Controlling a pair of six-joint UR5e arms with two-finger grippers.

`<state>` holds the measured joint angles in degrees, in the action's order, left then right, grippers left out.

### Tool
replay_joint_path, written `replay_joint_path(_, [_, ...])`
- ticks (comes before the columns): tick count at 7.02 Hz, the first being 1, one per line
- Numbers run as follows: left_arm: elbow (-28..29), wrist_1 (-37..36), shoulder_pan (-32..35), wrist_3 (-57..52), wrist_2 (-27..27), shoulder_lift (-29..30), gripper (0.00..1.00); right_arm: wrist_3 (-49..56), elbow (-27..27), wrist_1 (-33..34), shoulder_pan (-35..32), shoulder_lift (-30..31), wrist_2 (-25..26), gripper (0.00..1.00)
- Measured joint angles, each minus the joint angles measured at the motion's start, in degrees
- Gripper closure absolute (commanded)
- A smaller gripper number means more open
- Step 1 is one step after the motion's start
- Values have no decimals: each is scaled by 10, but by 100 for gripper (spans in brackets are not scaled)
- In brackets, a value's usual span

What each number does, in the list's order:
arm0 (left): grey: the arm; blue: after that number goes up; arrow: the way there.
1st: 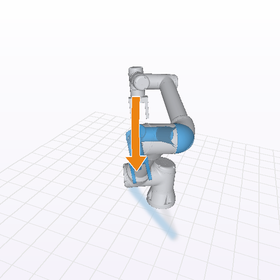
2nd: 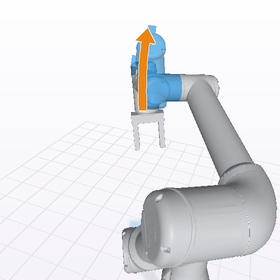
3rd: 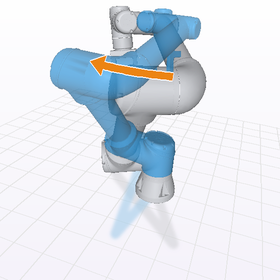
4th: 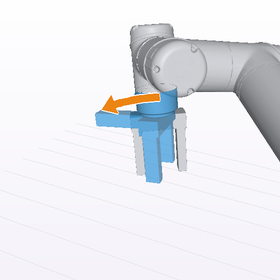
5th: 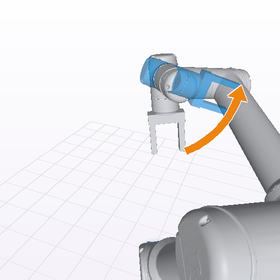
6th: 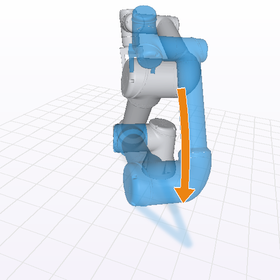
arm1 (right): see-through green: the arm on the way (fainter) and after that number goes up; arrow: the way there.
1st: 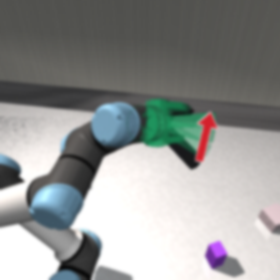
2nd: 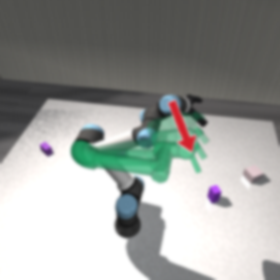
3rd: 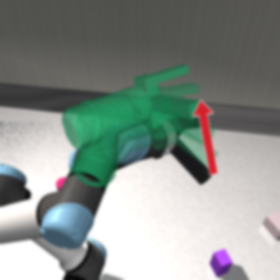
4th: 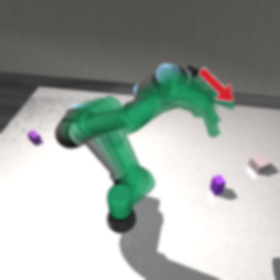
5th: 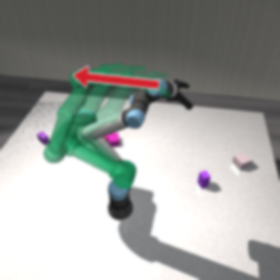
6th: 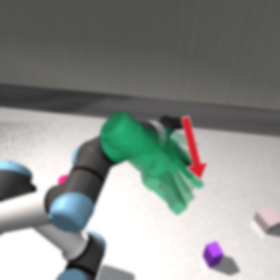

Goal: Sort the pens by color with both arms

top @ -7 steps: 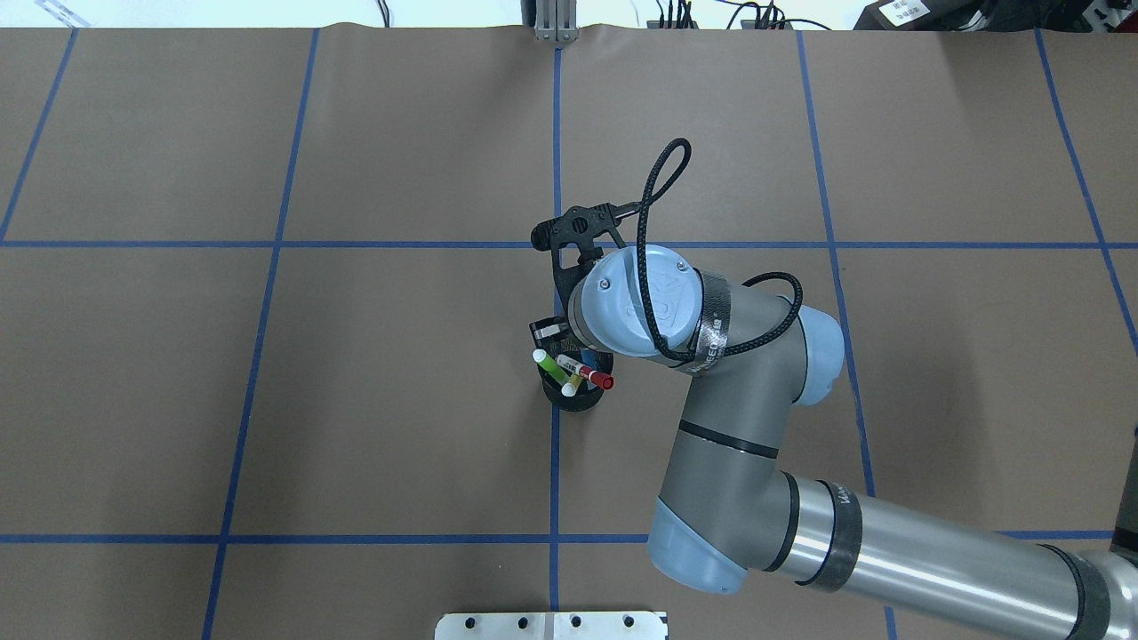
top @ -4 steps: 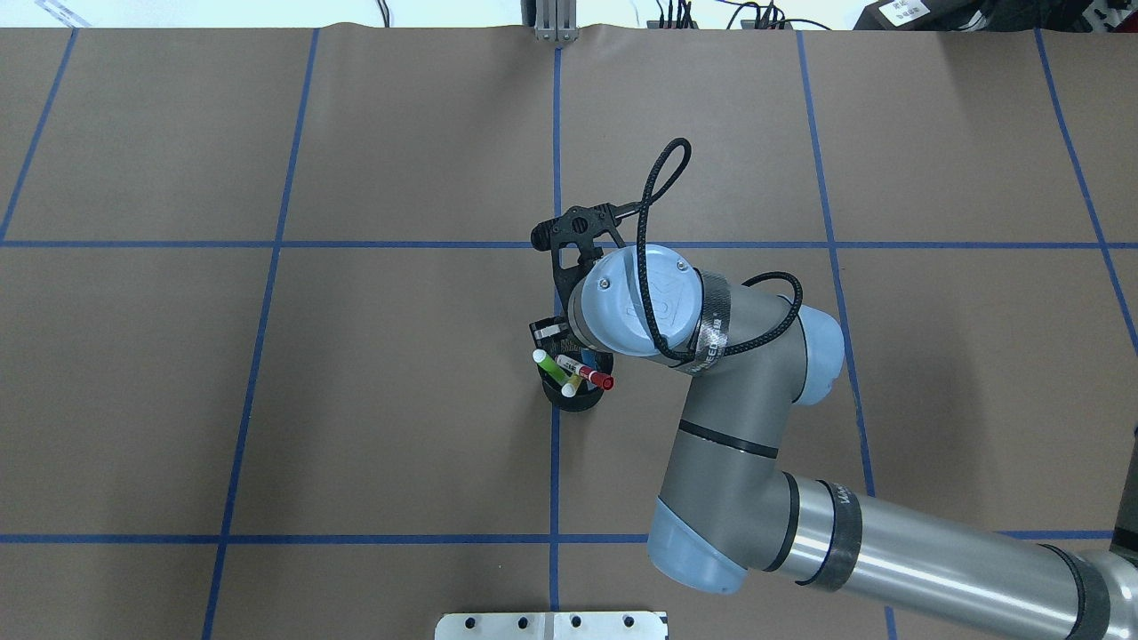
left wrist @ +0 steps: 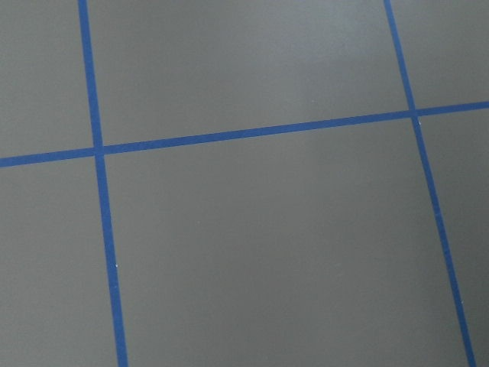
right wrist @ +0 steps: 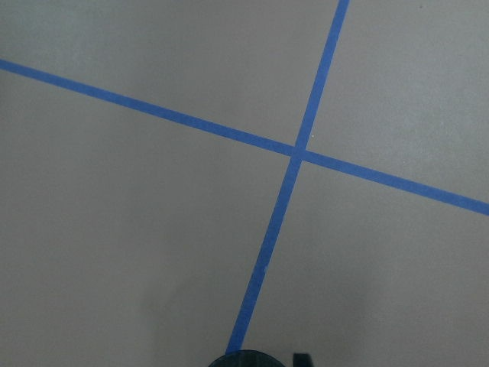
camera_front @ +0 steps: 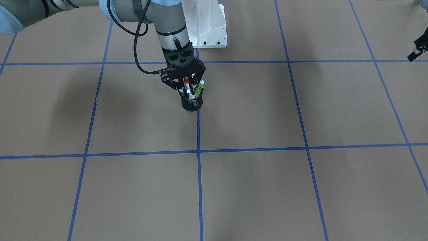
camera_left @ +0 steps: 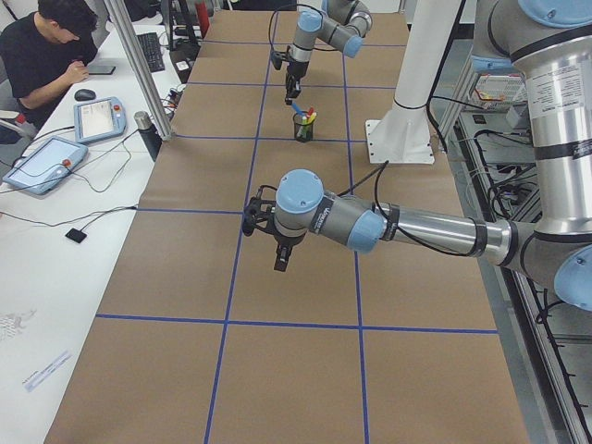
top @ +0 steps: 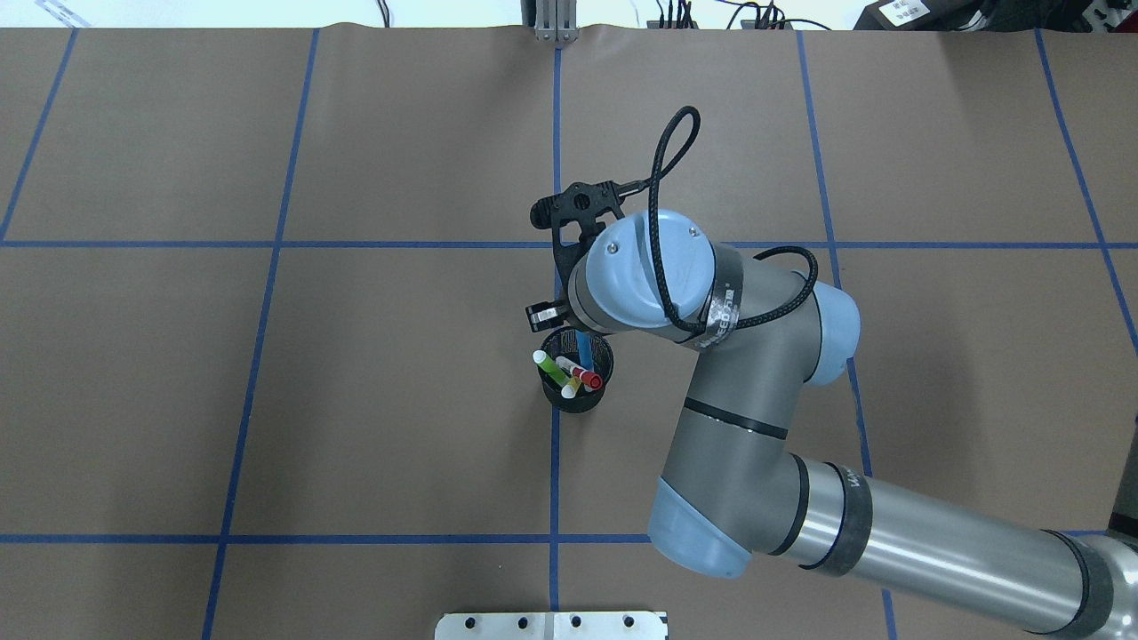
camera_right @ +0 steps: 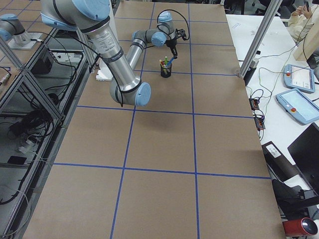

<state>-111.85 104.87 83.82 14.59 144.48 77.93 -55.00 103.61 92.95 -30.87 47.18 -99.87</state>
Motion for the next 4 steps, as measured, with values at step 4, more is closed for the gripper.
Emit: replay_joint_path(4, [-7, 0, -83, 177, 0, 102, 1, 12, 2, 13, -97, -2, -105, 94])
